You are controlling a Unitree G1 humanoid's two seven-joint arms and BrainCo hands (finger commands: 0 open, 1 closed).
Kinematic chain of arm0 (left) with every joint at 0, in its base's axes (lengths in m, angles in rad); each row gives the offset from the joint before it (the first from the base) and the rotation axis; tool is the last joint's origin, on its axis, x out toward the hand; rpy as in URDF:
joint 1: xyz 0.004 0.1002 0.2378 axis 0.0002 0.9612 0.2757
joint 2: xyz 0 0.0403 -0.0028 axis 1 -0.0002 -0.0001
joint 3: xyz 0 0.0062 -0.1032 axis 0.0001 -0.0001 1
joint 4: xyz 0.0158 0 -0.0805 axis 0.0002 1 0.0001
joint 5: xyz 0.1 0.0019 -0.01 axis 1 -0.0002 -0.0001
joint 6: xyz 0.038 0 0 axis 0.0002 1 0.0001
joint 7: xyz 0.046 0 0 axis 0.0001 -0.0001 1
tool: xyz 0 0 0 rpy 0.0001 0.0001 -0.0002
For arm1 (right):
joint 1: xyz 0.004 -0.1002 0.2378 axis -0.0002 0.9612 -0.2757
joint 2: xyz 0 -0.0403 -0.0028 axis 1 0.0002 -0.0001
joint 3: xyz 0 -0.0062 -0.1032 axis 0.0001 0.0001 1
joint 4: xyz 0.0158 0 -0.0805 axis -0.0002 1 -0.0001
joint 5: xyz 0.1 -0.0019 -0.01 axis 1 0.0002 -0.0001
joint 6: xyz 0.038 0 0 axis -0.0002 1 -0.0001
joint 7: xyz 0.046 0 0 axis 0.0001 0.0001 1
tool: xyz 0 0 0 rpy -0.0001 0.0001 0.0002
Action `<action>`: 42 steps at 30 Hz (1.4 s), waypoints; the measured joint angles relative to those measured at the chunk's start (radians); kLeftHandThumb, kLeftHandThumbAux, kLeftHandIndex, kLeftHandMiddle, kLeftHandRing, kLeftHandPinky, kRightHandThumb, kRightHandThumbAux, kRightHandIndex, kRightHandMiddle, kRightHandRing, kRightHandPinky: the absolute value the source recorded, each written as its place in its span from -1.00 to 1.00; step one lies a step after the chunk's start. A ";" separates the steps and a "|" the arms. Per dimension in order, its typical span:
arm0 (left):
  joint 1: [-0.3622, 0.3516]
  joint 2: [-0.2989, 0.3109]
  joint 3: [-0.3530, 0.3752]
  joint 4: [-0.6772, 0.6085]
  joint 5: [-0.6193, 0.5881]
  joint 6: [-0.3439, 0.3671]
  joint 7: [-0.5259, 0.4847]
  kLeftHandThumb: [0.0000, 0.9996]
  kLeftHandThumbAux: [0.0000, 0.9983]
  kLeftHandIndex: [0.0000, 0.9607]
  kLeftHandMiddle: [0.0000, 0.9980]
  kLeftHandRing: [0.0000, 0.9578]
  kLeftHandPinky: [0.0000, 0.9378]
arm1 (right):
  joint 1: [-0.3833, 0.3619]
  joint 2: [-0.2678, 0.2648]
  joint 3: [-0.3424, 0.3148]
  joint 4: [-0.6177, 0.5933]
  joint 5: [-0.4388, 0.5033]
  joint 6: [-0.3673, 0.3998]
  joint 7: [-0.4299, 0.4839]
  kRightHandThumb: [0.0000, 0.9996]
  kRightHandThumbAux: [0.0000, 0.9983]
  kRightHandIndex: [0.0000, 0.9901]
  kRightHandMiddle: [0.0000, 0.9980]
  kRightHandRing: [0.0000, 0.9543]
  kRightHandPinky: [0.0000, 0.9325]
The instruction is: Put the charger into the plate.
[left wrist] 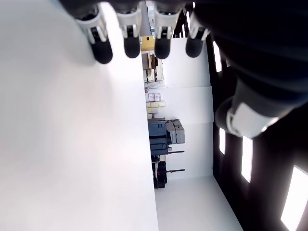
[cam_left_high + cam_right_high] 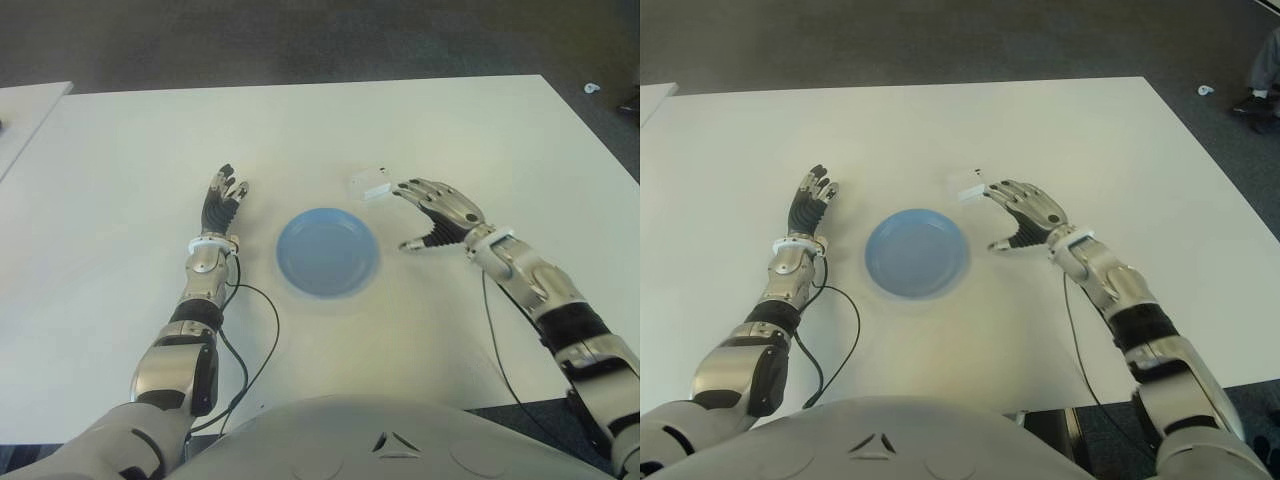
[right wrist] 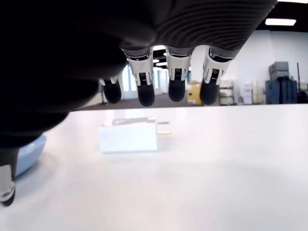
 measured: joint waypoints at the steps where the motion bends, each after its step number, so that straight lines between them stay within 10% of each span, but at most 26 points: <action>1: -0.002 -0.001 -0.002 0.000 0.001 -0.001 0.000 -1.00 0.14 -1.00 -0.96 -0.99 -0.96 | -0.023 0.017 0.006 0.012 -0.002 0.003 -0.007 -1.00 -0.06 -1.00 -1.00 -1.00 -1.00; 42: -0.010 -0.018 -0.009 0.014 0.026 -0.021 0.024 -1.00 0.13 -1.00 -0.95 -0.98 -0.96 | -0.317 0.285 0.192 0.560 -0.021 0.049 -0.188 -1.00 -0.10 -1.00 -1.00 -1.00 -1.00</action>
